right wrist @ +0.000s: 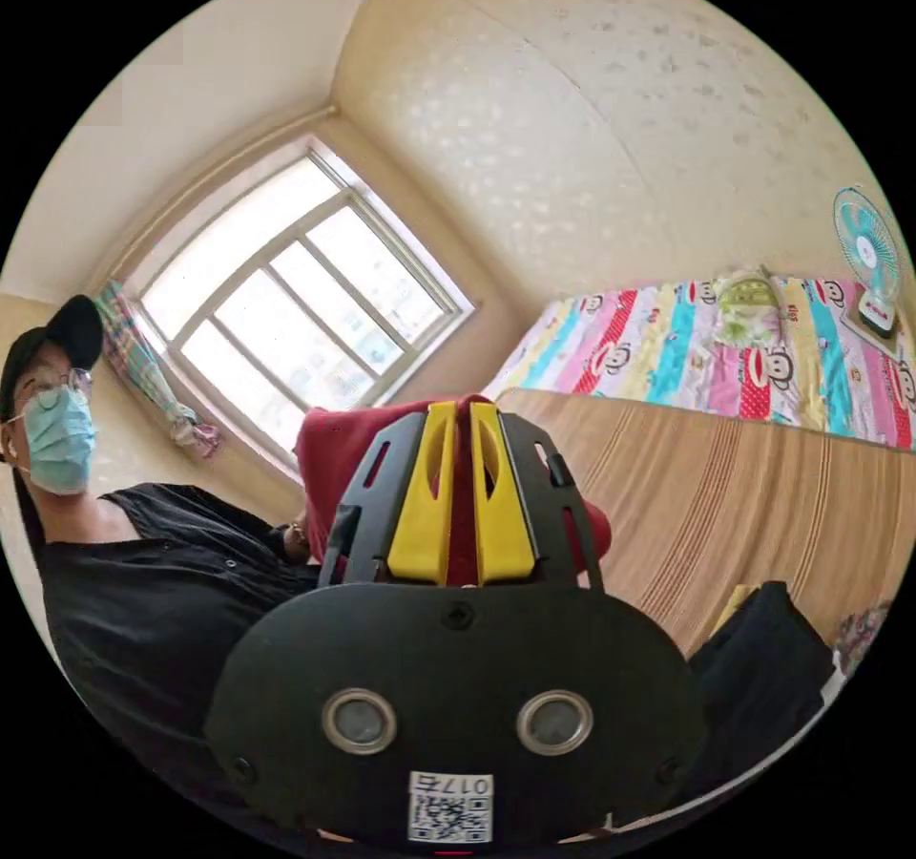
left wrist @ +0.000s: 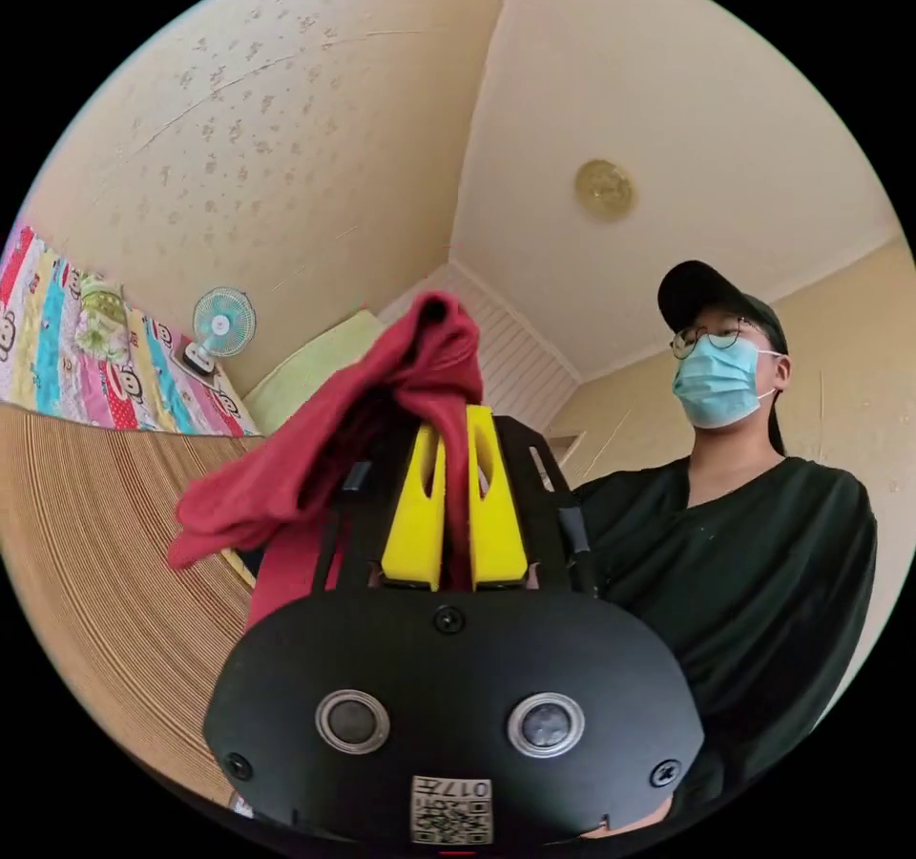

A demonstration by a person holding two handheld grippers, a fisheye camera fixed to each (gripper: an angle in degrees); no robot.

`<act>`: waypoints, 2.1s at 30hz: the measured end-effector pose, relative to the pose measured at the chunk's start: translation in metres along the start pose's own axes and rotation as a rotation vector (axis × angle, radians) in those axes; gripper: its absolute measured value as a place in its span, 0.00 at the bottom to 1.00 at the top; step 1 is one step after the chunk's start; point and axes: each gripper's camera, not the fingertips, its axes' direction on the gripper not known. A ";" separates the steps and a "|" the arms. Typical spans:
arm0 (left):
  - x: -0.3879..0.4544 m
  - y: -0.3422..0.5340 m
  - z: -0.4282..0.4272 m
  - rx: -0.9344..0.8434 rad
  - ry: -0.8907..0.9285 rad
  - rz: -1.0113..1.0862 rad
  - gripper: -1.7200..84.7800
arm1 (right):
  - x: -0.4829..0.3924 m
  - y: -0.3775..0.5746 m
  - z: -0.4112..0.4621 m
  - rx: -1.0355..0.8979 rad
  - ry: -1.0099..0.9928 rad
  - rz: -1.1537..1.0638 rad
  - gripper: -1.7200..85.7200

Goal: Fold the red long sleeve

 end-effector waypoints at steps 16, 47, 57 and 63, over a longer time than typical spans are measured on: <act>-0.069 0.007 0.068 -0.210 -0.589 -0.301 0.06 | -0.101 0.120 0.315 -0.201 -0.367 0.056 0.22; -0.044 -0.039 0.187 -0.347 -0.693 -0.452 0.07 | -0.174 0.161 0.564 -0.062 0.759 -0.254 0.07; 0.041 -0.033 0.100 -0.163 -0.349 -0.253 0.15 | -0.230 0.102 0.494 0.311 1.000 -0.392 0.04; 0.069 0.001 0.091 -0.356 -0.583 -0.202 0.19 | -0.286 0.082 0.424 0.480 0.968 -0.450 0.04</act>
